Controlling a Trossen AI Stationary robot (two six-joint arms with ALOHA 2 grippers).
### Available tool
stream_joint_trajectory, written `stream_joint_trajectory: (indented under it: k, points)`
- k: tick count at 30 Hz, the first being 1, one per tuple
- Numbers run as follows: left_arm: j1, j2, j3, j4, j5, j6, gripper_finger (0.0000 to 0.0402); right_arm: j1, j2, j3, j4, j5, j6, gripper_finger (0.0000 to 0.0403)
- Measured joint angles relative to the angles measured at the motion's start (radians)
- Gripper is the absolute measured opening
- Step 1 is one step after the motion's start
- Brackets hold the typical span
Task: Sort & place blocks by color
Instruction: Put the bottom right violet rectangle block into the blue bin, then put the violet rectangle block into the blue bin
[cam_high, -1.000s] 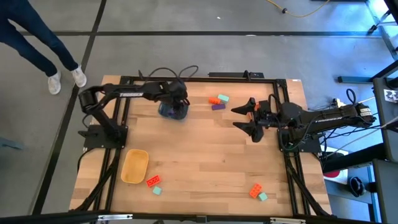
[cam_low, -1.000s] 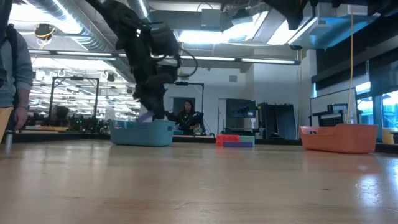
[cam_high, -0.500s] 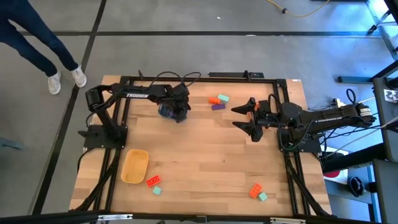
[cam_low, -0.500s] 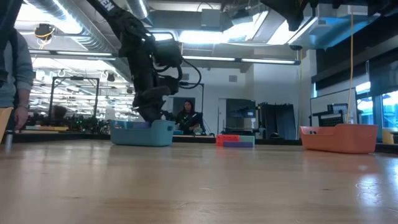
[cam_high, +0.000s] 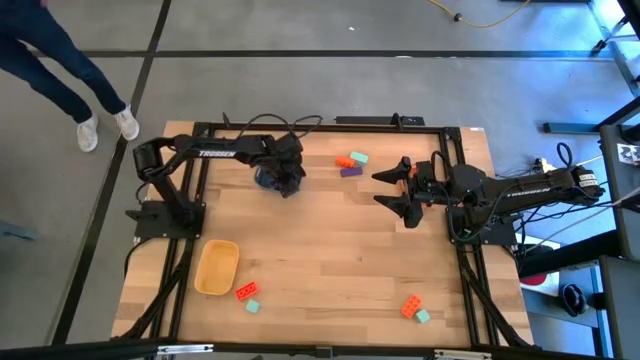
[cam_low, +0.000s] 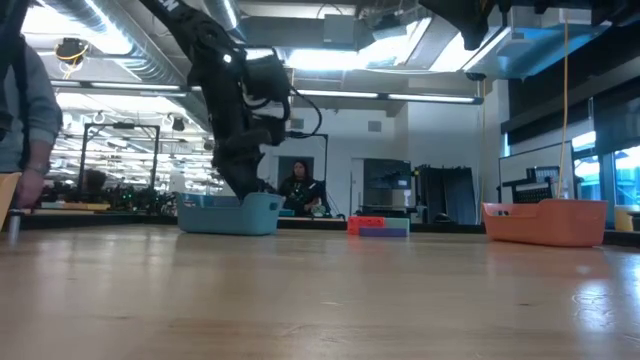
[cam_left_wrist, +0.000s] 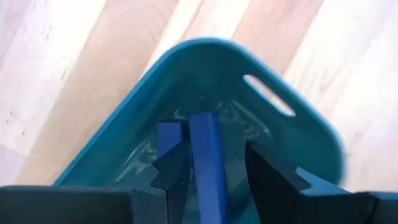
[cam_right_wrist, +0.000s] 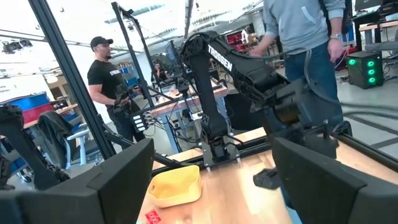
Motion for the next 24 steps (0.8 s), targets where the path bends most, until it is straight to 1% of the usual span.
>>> stream_joint_trajectory:
  k: [5,11,14,16,21,24]
  points:
    - [0.003,-0.092,0.0,-0.013,0.003,-0.027,0.0144,0.0,0.0,0.0,0.0,0.0,-0.002,0.0329]
    - [-0.028,-0.277,0.0,0.0,0.004,-0.11,0.0145,0.0,0.0,0.0,0.0,0.0,-0.003,0.0329]
    - [-0.078,-0.386,0.0,0.054,0.0,-0.146,0.0145,0.0,0.0,0.0,0.001,0.0,-0.003,0.0329]
    - [-0.122,-0.457,0.0,0.107,-0.022,-0.162,0.0145,0.0,0.0,0.0,0.001,0.0,-0.004,0.0329]
    - [-0.249,-0.593,0.0,0.268,-0.131,-0.135,0.0145,0.0,0.0,0.0,0.001,-0.006,-0.004,0.0329]
    - [-0.314,-0.645,0.0,0.315,-0.172,-0.105,0.0145,0.0,0.0,0.0,0.001,-0.008,-0.004,0.0329]
